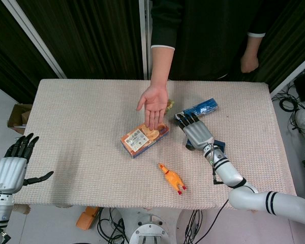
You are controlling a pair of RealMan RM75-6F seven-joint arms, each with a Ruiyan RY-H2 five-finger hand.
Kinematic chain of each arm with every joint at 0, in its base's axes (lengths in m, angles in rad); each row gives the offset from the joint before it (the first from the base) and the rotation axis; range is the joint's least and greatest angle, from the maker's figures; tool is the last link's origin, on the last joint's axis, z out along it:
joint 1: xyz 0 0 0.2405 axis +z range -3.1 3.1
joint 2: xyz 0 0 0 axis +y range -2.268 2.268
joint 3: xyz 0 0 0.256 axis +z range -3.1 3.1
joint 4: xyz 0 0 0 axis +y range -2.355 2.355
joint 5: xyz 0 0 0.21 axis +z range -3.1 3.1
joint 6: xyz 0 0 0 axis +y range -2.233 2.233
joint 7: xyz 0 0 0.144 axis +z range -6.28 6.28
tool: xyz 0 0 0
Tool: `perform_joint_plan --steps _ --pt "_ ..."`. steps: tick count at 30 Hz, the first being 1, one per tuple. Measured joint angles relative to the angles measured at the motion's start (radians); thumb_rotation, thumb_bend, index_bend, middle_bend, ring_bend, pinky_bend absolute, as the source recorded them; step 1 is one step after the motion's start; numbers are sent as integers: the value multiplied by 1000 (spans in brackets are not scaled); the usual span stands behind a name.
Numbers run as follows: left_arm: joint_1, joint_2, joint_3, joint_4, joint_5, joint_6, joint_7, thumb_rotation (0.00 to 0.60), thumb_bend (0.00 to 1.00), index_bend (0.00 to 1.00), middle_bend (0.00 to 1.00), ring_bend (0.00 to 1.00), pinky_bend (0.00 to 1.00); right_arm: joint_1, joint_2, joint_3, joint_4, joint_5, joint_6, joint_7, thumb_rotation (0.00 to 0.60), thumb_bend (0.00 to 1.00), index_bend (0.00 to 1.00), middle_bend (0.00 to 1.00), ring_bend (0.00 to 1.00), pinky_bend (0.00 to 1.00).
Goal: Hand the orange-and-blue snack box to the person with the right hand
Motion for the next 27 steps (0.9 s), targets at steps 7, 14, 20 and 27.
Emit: perform_joint_plan --steps 7,14,20,27 --pt "1 -9 3 4 4 -3 10 322 16 57 28 36 186 11 6 -18 -5 -3 9 12 600 103 0 0 0 0" --pt "-8 -10 -5 1 -1 -11 17 323 17 57 28 36 186 44 -18 -25 15 4 -12 15 600 103 0 0 0 0" --pt "-9 -14 -3 21 -11 -24 -2 323 17 57 28 36 186 87 -99 -28 81 18 -39 16 600 100 0 0 0 0" --pt "-5 -11 -2 46 -14 -23 -36 322 17 57 28 36 186 141 -224 -15 226 -6 -59 54 600 138 0 0 0 0"
